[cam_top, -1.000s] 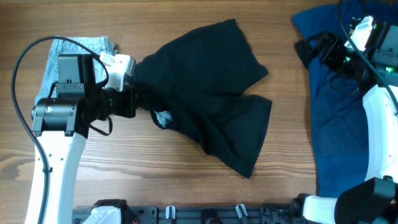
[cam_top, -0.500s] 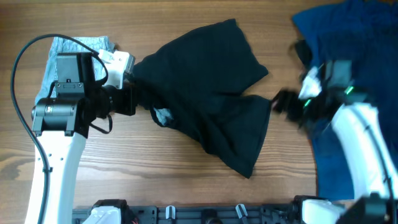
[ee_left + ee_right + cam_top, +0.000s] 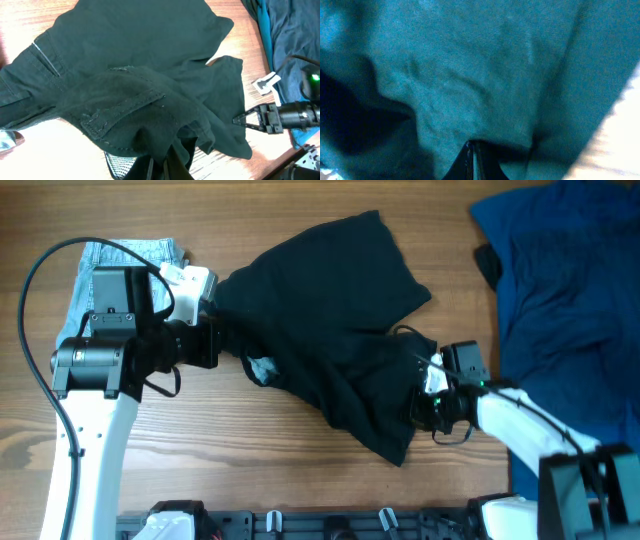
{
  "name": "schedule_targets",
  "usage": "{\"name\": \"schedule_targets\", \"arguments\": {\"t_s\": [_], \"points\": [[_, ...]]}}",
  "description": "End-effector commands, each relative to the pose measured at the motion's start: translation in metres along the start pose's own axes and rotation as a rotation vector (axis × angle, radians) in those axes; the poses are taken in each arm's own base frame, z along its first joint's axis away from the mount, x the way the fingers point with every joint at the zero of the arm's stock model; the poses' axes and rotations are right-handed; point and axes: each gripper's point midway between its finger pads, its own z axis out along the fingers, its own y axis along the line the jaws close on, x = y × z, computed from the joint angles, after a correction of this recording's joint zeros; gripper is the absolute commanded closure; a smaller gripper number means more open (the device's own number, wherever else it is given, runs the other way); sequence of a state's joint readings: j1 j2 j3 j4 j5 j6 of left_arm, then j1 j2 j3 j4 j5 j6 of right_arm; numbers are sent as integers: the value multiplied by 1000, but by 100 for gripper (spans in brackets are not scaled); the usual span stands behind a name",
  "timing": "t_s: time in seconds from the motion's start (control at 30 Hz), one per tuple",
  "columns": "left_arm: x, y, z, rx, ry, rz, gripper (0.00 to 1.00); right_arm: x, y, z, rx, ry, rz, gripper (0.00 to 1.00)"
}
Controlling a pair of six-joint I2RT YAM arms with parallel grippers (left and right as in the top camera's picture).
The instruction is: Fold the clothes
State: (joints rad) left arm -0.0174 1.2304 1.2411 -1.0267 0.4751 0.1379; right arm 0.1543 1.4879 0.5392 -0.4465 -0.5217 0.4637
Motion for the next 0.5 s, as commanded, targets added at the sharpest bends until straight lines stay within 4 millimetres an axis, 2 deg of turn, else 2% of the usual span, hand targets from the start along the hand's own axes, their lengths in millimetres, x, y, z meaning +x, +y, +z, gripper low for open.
{"name": "schedule_targets", "arguments": {"t_s": [0.0,0.07,0.1,0.13,0.23,0.33,0.47], "points": [[0,-1,-1,4,-4,11,96,-27,-59,9,251,-71,202,96],[1,-1,-1,4,1,8,96,-50,-77,2,299,-139,292,96],[2,-1,-1,5,4,6,96,-67,-80,-3,280,-184,323,96],[2,-1,-1,5,5,6,96,-85,-80,-11,253,-230,343,96],[2,-1,-1,5,6,6,96,-122,-74,-35,169,-310,369,96],[3,-1,-1,5,9,4,96,-146,-62,-52,93,-349,343,96],[2,-1,-1,5,5,6,96,-156,-49,-72,95,-338,217,96]]}}
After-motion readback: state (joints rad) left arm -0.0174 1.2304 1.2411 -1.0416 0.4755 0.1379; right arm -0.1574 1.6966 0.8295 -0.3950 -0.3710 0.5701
